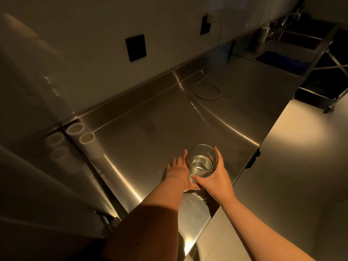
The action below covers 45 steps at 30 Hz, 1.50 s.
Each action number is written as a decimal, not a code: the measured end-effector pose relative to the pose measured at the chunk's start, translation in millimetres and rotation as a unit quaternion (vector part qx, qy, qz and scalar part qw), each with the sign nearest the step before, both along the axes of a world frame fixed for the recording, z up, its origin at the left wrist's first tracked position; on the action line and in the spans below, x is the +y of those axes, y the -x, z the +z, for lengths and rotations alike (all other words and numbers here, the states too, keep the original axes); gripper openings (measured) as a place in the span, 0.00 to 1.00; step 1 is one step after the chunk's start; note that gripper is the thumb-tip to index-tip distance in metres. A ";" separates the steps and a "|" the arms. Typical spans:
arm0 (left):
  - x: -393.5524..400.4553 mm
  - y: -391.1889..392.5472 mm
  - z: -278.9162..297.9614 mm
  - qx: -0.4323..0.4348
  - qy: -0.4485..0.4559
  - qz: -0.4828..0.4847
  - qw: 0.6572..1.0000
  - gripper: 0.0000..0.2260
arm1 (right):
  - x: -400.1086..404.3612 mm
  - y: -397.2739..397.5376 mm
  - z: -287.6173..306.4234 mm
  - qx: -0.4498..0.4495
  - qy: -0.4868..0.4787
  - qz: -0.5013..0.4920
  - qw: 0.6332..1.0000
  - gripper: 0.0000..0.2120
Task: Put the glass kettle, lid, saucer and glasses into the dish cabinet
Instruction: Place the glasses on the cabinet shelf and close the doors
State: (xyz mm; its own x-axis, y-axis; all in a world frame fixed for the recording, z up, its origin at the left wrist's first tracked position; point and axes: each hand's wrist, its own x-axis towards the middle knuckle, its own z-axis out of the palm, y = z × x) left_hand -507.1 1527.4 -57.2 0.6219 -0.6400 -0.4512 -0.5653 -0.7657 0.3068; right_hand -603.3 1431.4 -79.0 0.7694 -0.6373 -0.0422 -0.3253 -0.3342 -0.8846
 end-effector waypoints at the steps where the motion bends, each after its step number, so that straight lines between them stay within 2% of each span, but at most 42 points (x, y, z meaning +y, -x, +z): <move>1: 0.2 0.7 0.6 0.012 0.010 0.007 1.000 0.55 | -0.7 1.1 1.5 0.001 0.006 0.000 1.000 0.57; 4: 1.5 3.9 6.4 0.038 0.026 0.010 0.999 0.52 | -5.8 5.8 8.2 0.001 0.020 -0.002 1.000 0.56; 7: 1.1 3.0 18.2 0.118 0.029 0.035 0.992 0.46 | -13.2 11.0 20.9 -0.012 0.032 -0.015 0.999 0.56; 9: 1.3 2.1 28.1 0.173 0.029 0.053 0.983 0.27 | -18.3 14.7 33.3 -0.025 0.038 -0.022 0.999 0.55; 10: 2.5 4.0 34.0 0.210 0.045 0.110 0.970 0.16 | -20.5 16.3 40.8 -0.031 0.039 -0.024 0.998 0.55; 11: 5.3 6.8 41.9 0.267 0.085 0.197 0.940 0.09 | -22.4 17.8 49.0 -0.037 0.039 -0.026 0.998 0.55; 12: 8.2 9.0 49.0 0.347 0.150 0.302 0.875 0.10 | -24.2 19.4 57.4 -0.043 0.041 -0.027 0.998 0.54; 13: 9.8 9.4 53.5 0.435 0.227 0.389 0.780 0.14 | -25.6 21.4 66.1 -0.051 0.045 -0.027 0.997 0.54; 14: 11.2 8.1 55.6 0.510 0.304 0.445 0.670 0.21 | -26.3 23.4 75.4 -0.062 0.047 -0.024 0.997 0.53; 15: 12.2 8.1 57.2 0.560 0.364 0.470 0.577 0.27 | -26.7 25.4 85.1 -0.076 0.049 -0.019 0.996 0.52; 16: 12.9 10.2 60.6 0.593 0.413 0.474 0.503 0.31 | -26.8 28.3 95.2 -0.093 0.052 -0.011 0.994 0.50; 17: 13.4 13.2 64.9 0.612 0.455 0.469 0.445 0.32 | -26.1 31.8 106.9 -0.108 0.056 -0.003 0.993 0.48; 18: 12.8 17.3 69.3 0.622 0.487 0.462 0.403 0.32 | -24.2 36.0 119.9 -0.121 0.058 0.007 0.991 0.47; 19: 12.0 22.5 74.9 0.633 0.509 0.452 0.369 0.32 | -22.0 40.5 133.3 -0.131 0.059 0.018 0.989 0.46; 21: 10.2 34.8 84.7 0.650 0.535 0.432 0.324 0.32 | -16.9 49.8 157.9 -0.154 0.064 0.047 0.985 0.44; 23: 9.6 50.7 96.2 0.664 0.538 0.416 0.312 0.32 | -10.3 60.1 178.8 -0.174 0.073 0.072 0.980 0.44; 27: 13.4 84.3 121.2 0.661 0.532 0.411 0.333 0.30 | 6.3 82.8 210.6 -0.189 0.073 0.101 0.974 0.44; 31: 20.8 114.6 143.4 0.625 0.548 0.416 0.369 0.22 | 23.1 106.4 226.3 -0.188 0.070 0.123 0.972 0.44; 36: 38.2 142.4 161.3 0.621 0.561 0.402 0.371 0.22 | 38.9 132.5 243.0 -0.177 0.056 0.129 0.974 0.48; 38: 45.1 153.0 169.6 0.622 0.566 0.400 0.363 0.22 | 45.4 141.7 253.9 -0.178 0.052 0.139 0.973 0.49; 41: 59.0 168.6 183.4 0.638 0.585 0.378 0.328 0.24 | 60.2 154.5 272.6 -0.184 0.077 0.165 0.966 0.48; 45: 83.6 187.2 207.3 0.638 0.609 0.348 0.317 0.28 | 85.4 172.1 299.3 -0.187 0.125 0.212 0.951 0.48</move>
State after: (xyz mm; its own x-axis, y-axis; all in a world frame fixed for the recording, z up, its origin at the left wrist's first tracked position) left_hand -694.4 1611.0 150.1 0.6123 -0.7307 -0.3018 0.7904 0.5578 0.2532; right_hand -775.4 1516.8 220.4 0.8905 -0.2211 0.3977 0.2074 -0.5806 -0.7873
